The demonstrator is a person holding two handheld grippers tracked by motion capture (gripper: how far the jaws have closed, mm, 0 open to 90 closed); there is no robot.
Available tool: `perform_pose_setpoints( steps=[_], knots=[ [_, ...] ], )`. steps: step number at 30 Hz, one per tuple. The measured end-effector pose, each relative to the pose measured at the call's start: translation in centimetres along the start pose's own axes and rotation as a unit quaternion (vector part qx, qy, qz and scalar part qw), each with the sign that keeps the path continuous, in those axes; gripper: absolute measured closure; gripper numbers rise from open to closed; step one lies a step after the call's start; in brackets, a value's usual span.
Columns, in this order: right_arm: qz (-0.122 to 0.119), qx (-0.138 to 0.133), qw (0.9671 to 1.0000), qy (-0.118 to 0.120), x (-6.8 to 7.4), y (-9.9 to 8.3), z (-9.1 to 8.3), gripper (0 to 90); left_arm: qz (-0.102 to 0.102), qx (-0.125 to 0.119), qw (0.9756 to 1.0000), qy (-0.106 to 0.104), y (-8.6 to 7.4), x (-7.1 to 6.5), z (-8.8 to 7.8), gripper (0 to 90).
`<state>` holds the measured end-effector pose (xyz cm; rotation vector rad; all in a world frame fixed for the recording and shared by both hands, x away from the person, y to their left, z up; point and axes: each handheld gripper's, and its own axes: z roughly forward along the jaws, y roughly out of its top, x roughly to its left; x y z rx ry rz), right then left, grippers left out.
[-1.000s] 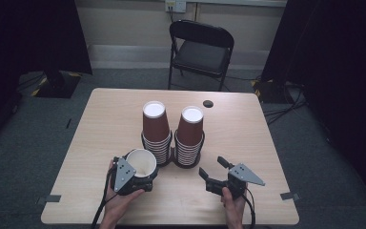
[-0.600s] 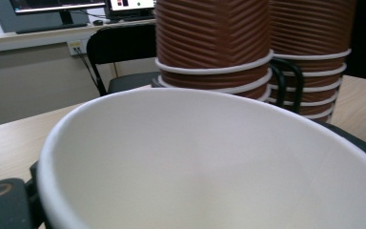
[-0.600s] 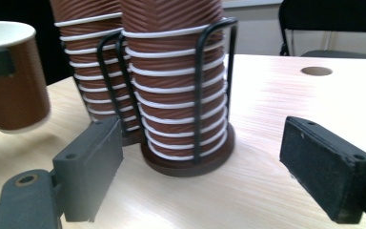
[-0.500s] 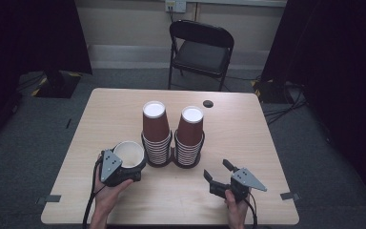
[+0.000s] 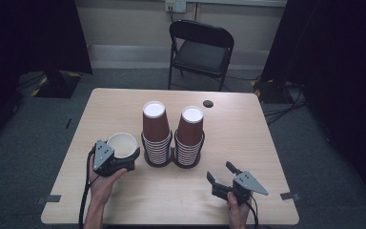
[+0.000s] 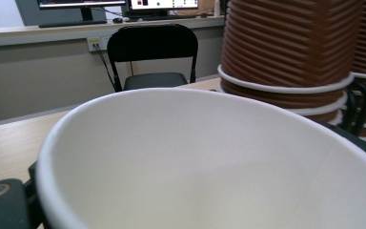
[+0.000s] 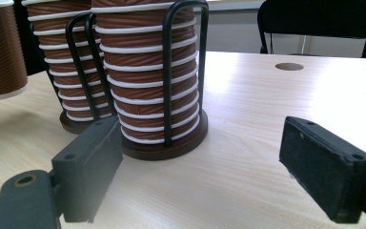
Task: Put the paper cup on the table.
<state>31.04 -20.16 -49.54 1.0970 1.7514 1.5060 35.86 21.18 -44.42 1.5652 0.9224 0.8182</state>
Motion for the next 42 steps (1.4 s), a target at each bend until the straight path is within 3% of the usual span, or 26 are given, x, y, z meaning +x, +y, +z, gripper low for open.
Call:
perform_pose_setpoints(
  steps=[5, 9, 14, 20, 27, 31, 36, 37, 42],
  knots=[
    [-0.006, 0.000, 1.0000, 0.004, 0.1, 0.0, 0.0, 13.7, -0.008, -0.001, 1.0000, 0.002, 0.2, 0.7, 0.6, 4.9],
    [-0.005, -0.004, 1.0000, 0.002, 0.1, 0.0, -0.1, 13.7, -0.027, 0.001, 0.9996, 0.002, 0.1, 1.6, 1.3, 4.8],
    [-0.007, -0.004, 1.0000, 0.002, 0.1, 0.0, -0.1, 13.8, -0.038, 0.005, 0.9991, 0.015, -0.1, 2.7, 2.0, 4.9],
    [-0.008, -0.004, 1.0000, 0.003, 0.1, 0.0, -0.1, 13.9, -0.060, 0.009, 0.9980, 0.019, -0.9, 4.0, 3.9, 5.0],
    [-0.009, -0.003, 0.9999, 0.006, 0.1, 0.0, -0.1, 14.0, -0.075, 0.021, 0.9969, 0.012, -2.4, 4.4, 5.8, 5.0],
    [-0.008, -0.002, 0.9999, 0.007, 0.1, 0.0, -0.1, 14.0, -0.063, 0.029, 0.9975, 0.010, -2.9, 4.3, 6.6, 6.9],
    [-0.009, -0.002, 0.9999, 0.007, 0.1, 0.0, -0.1, 14.0, -0.056, 0.062, 0.9963, 0.018, -2.9, 4.2, 6.7, 7.5],
    [-0.009, -0.002, 0.9999, 0.008, 0.1, 0.0, -0.1, 14.0, -0.052, 0.090, 0.9943, 0.025, -3.0, 4.1, 6.8, 9.2],
    [-0.008, -0.003, 0.9999, 0.007, 0.1, 0.0, -0.1, 14.0, -0.055, 0.116, 0.9913, 0.027, -3.3, 4.1, 6.7, 11.4]
  ],
)
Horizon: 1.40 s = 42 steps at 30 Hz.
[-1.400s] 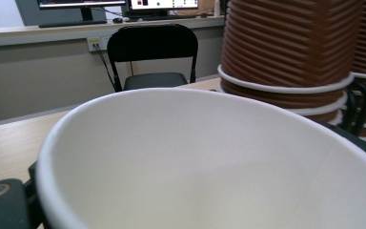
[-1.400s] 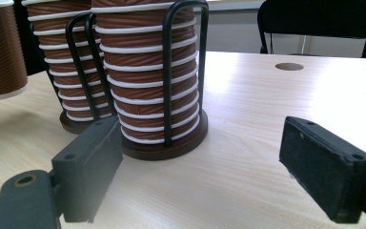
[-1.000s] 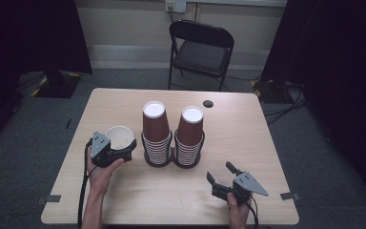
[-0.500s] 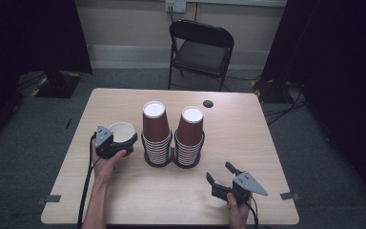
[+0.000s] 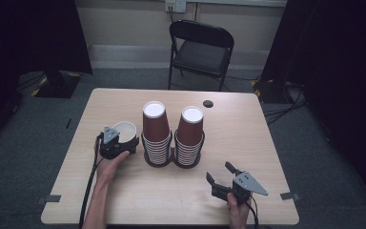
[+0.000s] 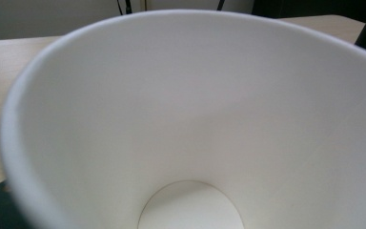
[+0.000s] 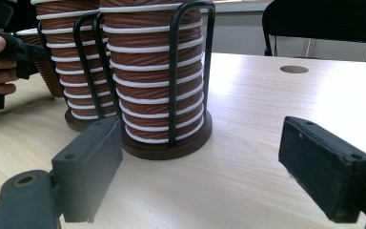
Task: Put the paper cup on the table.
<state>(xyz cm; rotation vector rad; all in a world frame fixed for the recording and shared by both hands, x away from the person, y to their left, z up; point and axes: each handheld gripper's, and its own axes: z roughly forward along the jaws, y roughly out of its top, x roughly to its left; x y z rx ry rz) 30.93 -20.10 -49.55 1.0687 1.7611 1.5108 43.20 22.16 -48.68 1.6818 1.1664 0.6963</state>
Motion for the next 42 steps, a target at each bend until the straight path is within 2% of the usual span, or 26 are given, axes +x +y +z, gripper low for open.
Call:
perform_pose_setpoints(
  steps=[2, 4, 6, 7, 10, 13, 18, 19, 23, 30, 33, 34, 38, 42],
  knots=[
    [0.001, -0.001, 1.0000, 0.000, 0.0, 0.0, 0.0, 14.0, -0.002, 0.001, 1.0000, 0.003, -0.1, -0.1, 0.1, 12.0],
    [0.001, -0.001, 1.0000, 0.000, 0.0, 0.0, 0.0, 13.9, 0.006, 0.021, 0.9997, 0.008, -0.2, -0.1, 0.1, 12.9],
    [0.001, -0.002, 1.0000, 0.000, 0.0, 0.0, 0.0, 14.0, 0.003, 0.022, 0.9997, 0.009, -0.3, -0.2, 0.2, 13.6],
    [0.001, -0.002, 1.0000, 0.000, 0.0, 0.0, 0.0, 13.9, 0.010, 0.037, 0.9991, 0.015, -0.4, -0.2, 0.1, 14.1],
    [0.002, -0.001, 1.0000, 0.001, 0.0, 0.0, 0.0, 14.3, 0.005, 0.034, 0.9992, 0.020, -0.6, -0.3, 0.1, 14.6],
    [0.000, -0.001, 1.0000, 0.000, 0.0, 0.0, 0.0, 14.2, 0.016, 0.055, 0.9981, 0.025, -0.7, -0.3, -0.1, 15.3],
    [0.001, -0.002, 1.0000, 0.000, 0.0, 0.0, 0.0, 14.3, 0.029, 0.072, 0.9965, 0.030, -0.9, -0.6, -0.2, 15.4],
    [0.001, -0.002, 1.0000, 0.000, 0.0, 0.0, 0.0, 14.3, 0.019, 0.072, 0.9968, 0.028, -1.1, -0.6, -0.2, 15.6],
    [0.001, -0.002, 1.0000, -0.001, 0.0, 0.0, 0.0, 14.3, 0.003, 0.060, 0.9978, 0.030, -1.4, -0.7, -0.8, 15.7],
    [0.002, -0.006, 1.0000, -0.001, 0.0, 0.0, -0.1, 14.2, 0.020, 0.057, 0.9974, 0.039, -1.7, -1.2, -1.4, 15.6],
    [0.000, -0.004, 1.0000, 0.000, 0.0, 0.0, -0.1, 14.2, 0.016, 0.055, 0.9976, 0.038, -1.8, -1.0, -1.8, 15.6],
    [-0.001, -0.005, 1.0000, 0.000, 0.0, 0.0, -0.1, 14.2, 0.007, 0.048, 0.9981, 0.038, -1.9, -1.0, -1.9, 15.6],
    [0.000, -0.006, 1.0000, 0.000, 0.0, 0.0, -0.1, 14.2, 0.011, 0.050, 0.9979, 0.039, -2.0, -0.9, -2.2, 15.7],
    [0.001, -0.006, 1.0000, 0.000, 0.0, 0.0, -0.1, 14.2, 0.002, 0.041, 0.9987, 0.031, -2.2, -0.7, -2.8, 15.6]
  ],
)
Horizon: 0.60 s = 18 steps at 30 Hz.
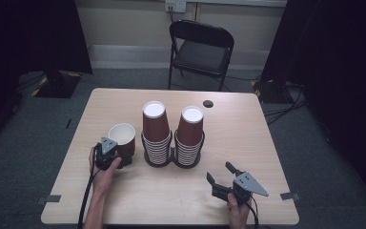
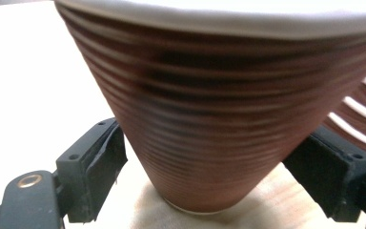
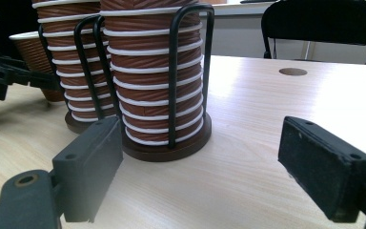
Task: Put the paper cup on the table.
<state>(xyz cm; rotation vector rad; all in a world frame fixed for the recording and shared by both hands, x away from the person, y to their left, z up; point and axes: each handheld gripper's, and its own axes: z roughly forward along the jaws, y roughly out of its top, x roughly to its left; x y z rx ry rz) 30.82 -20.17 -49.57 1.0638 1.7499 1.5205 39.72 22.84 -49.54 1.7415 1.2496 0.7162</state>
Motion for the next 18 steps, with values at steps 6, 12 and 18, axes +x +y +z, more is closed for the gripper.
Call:
perform_pose_setpoints(
  steps=[6, 12, 18],
  knots=[
    [0.000, 0.000, 1.0000, 0.000, 0.0, 0.0, 0.0, 14.2, -0.007, -0.025, 0.9996, -0.014, -0.7, -0.2, -1.4, 15.5],
    [0.000, -0.004, 1.0000, 0.001, 0.0, 0.0, 0.0, 14.2, -0.022, -0.039, 0.9989, -0.014, -1.2, -0.2, -2.9, 15.6],
    [0.000, -0.003, 1.0000, 0.002, 0.0, 0.0, 0.0, 14.2, -0.019, -0.067, 0.9949, -0.072, -1.8, -1.1, -5.1, 15.5]
  ],
)
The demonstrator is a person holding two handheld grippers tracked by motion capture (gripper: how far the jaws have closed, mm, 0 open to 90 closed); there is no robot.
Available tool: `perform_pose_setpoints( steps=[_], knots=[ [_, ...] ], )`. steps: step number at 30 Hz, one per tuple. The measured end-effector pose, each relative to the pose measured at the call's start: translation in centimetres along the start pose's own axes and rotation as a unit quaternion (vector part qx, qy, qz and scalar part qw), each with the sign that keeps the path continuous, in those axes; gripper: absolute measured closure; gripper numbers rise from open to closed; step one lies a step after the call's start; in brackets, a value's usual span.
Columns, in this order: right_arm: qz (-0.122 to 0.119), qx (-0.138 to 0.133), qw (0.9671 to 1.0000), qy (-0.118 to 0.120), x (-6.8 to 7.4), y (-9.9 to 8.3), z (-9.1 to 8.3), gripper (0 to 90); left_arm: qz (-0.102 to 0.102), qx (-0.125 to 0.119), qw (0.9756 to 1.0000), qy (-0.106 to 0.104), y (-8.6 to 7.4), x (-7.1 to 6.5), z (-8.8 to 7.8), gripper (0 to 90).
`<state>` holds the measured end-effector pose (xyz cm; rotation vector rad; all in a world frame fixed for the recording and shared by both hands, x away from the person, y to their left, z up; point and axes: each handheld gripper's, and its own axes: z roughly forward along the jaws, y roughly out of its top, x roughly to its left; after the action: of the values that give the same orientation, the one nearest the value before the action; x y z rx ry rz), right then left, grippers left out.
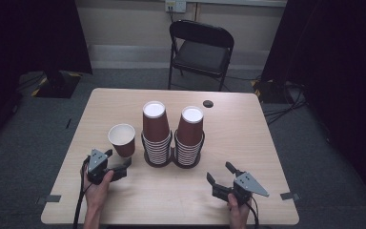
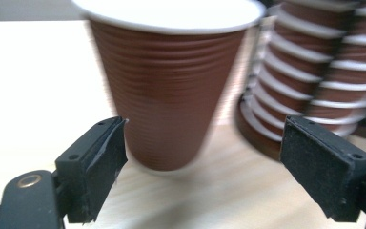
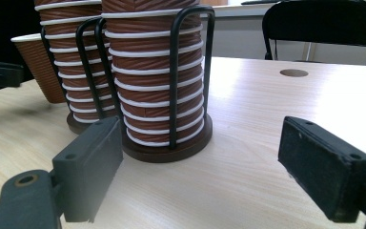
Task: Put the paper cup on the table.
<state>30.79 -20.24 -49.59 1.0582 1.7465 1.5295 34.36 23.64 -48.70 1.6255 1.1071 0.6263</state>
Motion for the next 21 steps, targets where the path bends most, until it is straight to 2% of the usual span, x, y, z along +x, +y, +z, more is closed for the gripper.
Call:
perform_pose_setpoints(
  steps=[2, 3, 4, 8, 9, 12, 15, 16, 18, 21],
  knots=[
    [0.000, -0.001, 1.0000, 0.001, 0.0, 0.0, 0.0, 14.2, -0.002, -0.006, 0.9999, -0.014, -0.2, -0.5, -0.6, 15.5],
    [0.000, -0.001, 1.0000, 0.001, 0.0, 0.0, 0.0, 14.2, -0.002, -0.006, 0.9999, -0.014, -0.2, -0.5, -0.6, 15.4],
    [0.000, -0.001, 1.0000, 0.001, 0.0, 0.0, 0.0, 14.3, 0.005, -0.009, 0.9997, -0.024, -0.5, -1.2, -1.1, 15.4],
    [-0.004, 0.004, 1.0000, 0.000, 0.1, 0.0, 0.0, 14.4, 0.008, -0.016, 0.9994, -0.028, -0.8, -2.3, -1.6, 15.5],
    [-0.006, 0.004, 1.0000, 0.000, 0.1, 0.0, 0.1, 14.5, 0.000, -0.024, 0.9987, -0.045, -1.0, -2.8, -1.9, 15.5],
    [-0.005, 0.004, 1.0000, 0.000, 0.1, 0.0, 0.0, 14.6, -0.004, -0.030, 0.9982, -0.053, -1.2, -3.4, -2.1, 15.5],
    [-0.005, 0.003, 1.0000, 0.000, 0.1, 0.0, 0.0, 14.7, -0.005, -0.038, 0.9971, -0.067, -1.4, -4.7, -2.2, 15.5],
    [-0.005, 0.004, 1.0000, 0.000, 0.1, 0.0, 0.0, 14.7, -0.001, -0.039, 0.9966, -0.073, -1.5, -5.2, -2.2, 15.4],
    [-0.010, 0.007, 0.9999, -0.002, 0.2, 0.0, 0.1, 15.0, 0.015, -0.039, 0.9965, -0.072, -1.6, -6.4, -2.0, 15.5],
    [-0.012, 0.009, 0.9999, -0.003, 0.3, 0.0, 0.2, 15.2, 0.025, -0.036, 0.9965, -0.071, -1.7, -7.1, -1.8, 15.5]
  ],
)
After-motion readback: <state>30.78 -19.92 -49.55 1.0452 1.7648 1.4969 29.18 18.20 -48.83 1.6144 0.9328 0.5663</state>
